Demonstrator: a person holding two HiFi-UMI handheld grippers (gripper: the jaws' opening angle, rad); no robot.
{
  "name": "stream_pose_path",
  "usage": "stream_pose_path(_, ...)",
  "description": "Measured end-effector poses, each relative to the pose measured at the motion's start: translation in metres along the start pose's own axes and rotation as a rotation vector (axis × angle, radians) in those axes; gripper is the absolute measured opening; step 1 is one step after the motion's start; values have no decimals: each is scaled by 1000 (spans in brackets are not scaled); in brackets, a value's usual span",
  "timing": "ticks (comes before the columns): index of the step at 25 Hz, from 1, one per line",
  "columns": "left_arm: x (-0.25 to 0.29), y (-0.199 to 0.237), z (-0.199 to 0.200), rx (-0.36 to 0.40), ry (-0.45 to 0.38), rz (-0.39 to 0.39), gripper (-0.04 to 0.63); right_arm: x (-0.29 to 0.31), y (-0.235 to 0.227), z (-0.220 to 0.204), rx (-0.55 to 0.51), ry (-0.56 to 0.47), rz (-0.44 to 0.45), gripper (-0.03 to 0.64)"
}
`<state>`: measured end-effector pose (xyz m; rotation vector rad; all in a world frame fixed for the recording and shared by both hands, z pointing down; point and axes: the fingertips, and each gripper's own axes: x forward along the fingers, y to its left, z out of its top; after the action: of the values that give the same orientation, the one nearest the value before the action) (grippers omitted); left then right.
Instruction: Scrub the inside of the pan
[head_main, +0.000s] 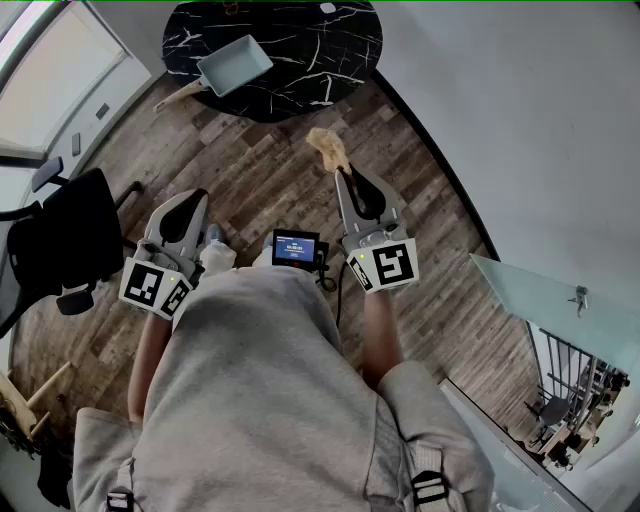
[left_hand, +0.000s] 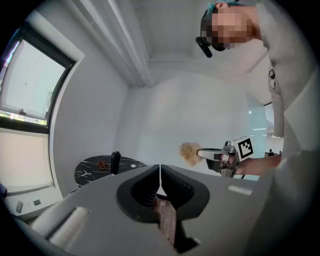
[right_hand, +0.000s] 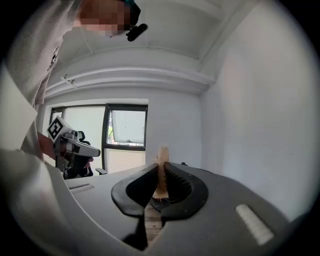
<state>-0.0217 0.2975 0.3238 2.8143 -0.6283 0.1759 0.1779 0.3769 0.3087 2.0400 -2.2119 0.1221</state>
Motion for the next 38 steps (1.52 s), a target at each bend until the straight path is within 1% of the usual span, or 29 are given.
stream_pose_path(5,4,2,-5,-31,6,52,6,8,-10,-12,31,15,38,55)
stream_pose_path(9,1,7,-10,-66,3,115,5,27,-13,-22,18,40,91,58)
stream_pose_path(13,0,24,-18,-94,10,142,5,52,-15,-26,36,64,128,57)
stream_pose_path(15,4,41,-22,-105,4,146,6,68,-18,-30,43,88,116,57)
stream_pose_path(17,16,64,-22,-102,-5,137,6,88,-26,-36,53,114,79,57)
stream_pose_path(21,51,112,-17,-87,-17,75,5,138,-44,-36,83,172,-3,57)
stream_pose_path(22,61,122,-15,-82,-16,53,6,150,-47,-37,92,194,-10,57)
stream_pose_path(25,90,153,-4,-52,-4,-9,6,193,-56,-47,92,287,2,57)
stream_pose_path(27,100,178,4,-9,14,-37,6,229,-62,-65,99,365,-3,57)
stream_pose_path(29,102,203,12,30,29,-48,6,269,-67,-89,110,437,-7,57)
stream_pose_path(32,110,235,4,45,63,-35,6,319,-77,-125,87,549,25,58)
stream_pose_path(35,113,263,-1,68,108,2,6,360,-84,-169,6,697,55,58)
stream_pose_path(36,114,270,-1,65,114,18,6,372,-87,-183,-23,737,70,58)
stream_pose_path(38,119,284,-5,47,131,53,6,398,-90,-206,-51,777,127,58)
